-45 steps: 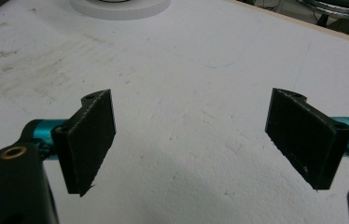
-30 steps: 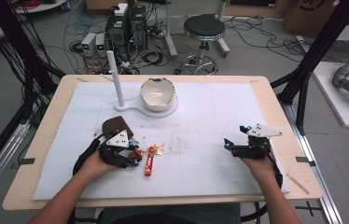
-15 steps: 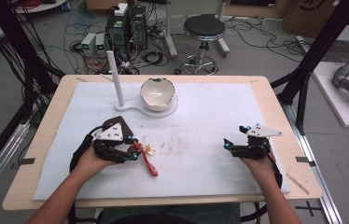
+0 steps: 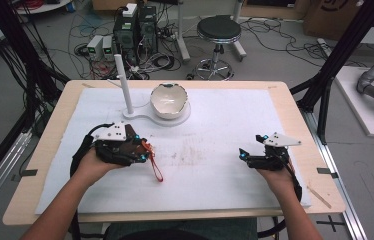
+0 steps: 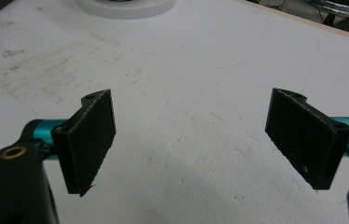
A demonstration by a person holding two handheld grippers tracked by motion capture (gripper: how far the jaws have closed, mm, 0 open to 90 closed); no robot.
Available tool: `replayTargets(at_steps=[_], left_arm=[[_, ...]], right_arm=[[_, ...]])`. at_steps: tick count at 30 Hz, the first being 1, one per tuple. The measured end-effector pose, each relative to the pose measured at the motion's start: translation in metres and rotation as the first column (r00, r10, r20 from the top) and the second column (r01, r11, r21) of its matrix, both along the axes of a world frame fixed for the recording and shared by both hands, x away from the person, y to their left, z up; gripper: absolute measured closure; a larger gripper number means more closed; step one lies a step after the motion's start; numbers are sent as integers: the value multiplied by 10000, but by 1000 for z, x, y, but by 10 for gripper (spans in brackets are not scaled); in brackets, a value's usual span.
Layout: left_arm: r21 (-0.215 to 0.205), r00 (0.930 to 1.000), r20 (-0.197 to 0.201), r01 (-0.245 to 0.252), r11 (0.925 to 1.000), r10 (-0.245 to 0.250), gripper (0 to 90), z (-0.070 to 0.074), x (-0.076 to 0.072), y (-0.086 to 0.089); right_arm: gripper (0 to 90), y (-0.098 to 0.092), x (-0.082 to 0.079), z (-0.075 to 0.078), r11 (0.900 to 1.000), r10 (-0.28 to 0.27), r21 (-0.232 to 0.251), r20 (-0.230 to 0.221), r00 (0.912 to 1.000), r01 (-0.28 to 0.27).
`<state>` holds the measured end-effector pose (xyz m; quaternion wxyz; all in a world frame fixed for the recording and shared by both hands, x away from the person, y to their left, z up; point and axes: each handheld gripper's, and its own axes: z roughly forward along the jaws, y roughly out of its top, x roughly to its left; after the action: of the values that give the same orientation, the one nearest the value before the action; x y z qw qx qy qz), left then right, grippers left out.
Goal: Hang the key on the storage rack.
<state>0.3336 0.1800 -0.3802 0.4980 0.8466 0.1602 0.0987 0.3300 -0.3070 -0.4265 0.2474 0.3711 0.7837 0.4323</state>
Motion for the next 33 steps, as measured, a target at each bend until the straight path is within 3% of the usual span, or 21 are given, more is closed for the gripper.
replayTargets(at_steps=[15,26,33], left_arm=[[-394,9988,461,-144,9991,162,489,34,6,7],[-409,9941,962,-462,9981,499,488,64,12,17],[-478,9924,1036,-620,9969,666,488,77,17,24]], right_arm=[[161,0,1,0,10000,-7,2,12,10000,7],[161,0,1,0,10000,-6,67,-24,10000,6],[161,0,2,0,10000,22,86,-33,10000,-21]])
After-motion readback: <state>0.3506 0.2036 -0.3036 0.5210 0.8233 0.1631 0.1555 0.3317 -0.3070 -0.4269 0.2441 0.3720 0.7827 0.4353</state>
